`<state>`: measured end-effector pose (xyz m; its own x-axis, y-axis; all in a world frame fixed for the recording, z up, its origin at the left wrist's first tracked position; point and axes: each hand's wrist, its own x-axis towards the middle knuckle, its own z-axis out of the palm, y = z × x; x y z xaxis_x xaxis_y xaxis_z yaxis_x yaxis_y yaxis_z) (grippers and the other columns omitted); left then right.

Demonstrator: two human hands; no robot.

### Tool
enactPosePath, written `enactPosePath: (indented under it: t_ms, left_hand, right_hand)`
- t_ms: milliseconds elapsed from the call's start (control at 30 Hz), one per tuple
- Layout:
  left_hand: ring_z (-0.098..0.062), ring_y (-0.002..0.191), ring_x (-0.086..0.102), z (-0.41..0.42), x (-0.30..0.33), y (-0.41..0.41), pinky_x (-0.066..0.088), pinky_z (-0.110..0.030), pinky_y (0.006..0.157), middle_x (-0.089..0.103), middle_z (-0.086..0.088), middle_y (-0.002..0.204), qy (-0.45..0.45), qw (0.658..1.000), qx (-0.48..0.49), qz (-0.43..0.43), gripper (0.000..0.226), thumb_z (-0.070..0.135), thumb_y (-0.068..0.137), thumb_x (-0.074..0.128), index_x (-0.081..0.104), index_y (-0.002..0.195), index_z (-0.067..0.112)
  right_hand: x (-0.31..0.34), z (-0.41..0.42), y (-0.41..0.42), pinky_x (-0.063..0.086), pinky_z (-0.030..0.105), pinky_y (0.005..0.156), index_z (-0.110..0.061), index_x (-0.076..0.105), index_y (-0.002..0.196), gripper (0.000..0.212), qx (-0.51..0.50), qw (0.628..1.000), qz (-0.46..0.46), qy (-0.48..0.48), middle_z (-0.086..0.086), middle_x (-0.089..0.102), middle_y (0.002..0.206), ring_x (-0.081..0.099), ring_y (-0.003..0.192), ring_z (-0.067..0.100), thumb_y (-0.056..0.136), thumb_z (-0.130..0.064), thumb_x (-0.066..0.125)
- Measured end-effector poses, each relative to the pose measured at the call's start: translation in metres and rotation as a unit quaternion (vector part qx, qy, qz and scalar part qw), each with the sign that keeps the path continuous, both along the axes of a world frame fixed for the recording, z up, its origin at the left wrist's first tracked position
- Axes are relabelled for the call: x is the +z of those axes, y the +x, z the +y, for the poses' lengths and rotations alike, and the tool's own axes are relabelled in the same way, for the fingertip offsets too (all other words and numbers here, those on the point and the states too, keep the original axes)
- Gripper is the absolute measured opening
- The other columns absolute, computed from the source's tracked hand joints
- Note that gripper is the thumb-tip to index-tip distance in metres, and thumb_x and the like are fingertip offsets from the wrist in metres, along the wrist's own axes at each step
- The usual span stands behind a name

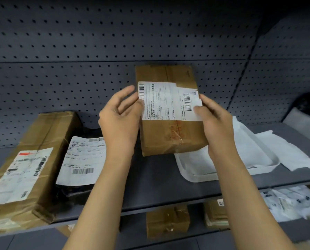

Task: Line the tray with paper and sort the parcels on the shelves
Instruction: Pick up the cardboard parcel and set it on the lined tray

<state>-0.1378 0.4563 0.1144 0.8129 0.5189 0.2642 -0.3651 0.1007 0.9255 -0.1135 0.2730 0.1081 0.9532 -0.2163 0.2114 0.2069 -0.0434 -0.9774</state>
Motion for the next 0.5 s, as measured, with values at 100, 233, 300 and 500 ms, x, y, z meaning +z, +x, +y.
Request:
enactPosePath:
  t_ms: [100,233,300,500]
  left_hand:
    - [-0.006,0.096,0.076,-0.031,-0.001,0.010,0.061,-0.034,0.090,0.082,0.003,0.097,-0.003,1.000,-0.006,0.004,0.031,0.001,0.086,0.073,0.073,0.107,0.024]
    - [-0.008,0.093,0.077,-0.084,-0.008,0.028,0.062,-0.032,0.086,0.082,0.003,0.095,-0.016,1.000,-0.005,0.023,0.030,0.006,0.084,0.077,0.074,0.104,0.028]
    - [-0.010,0.093,0.078,-0.112,-0.013,0.038,0.062,-0.034,0.086,0.082,0.002,0.095,-0.015,0.999,-0.009,0.032,0.030,0.008,0.082,0.079,0.075,0.105,0.027]
    - [-0.012,0.094,0.078,-0.172,-0.032,0.058,0.062,-0.036,0.087,0.082,0.001,0.093,-0.026,0.997,0.003,0.070,0.033,0.008,0.077,0.083,0.076,0.103,0.027]
  right_hand:
    - [0.001,-0.033,0.010,0.057,0.018,0.075,-0.042,0.072,0.109,0.029,0.010,1.000,0.007,-0.016,-0.027,0.075,0.095,0.070,0.092,-0.005,0.094,-0.020,0.061]
    - [-0.003,-0.089,0.030,0.054,0.018,0.073,-0.041,0.071,0.111,0.027,0.023,0.998,0.030,-0.041,-0.029,0.072,0.095,0.068,0.091,-0.007,0.096,-0.022,0.059]
    - [-0.006,-0.119,0.040,0.054,0.021,0.077,-0.042,0.070,0.111,0.026,0.024,0.998,0.043,-0.051,-0.027,0.071,0.097,0.067,0.092,-0.006,0.096,-0.023,0.059]
    - [-0.015,-0.183,0.065,0.050,0.012,0.060,-0.045,0.067,0.107,0.026,0.050,0.993,0.078,-0.074,-0.029,0.070,0.089,0.067,0.080,-0.009,0.097,-0.022,0.058]
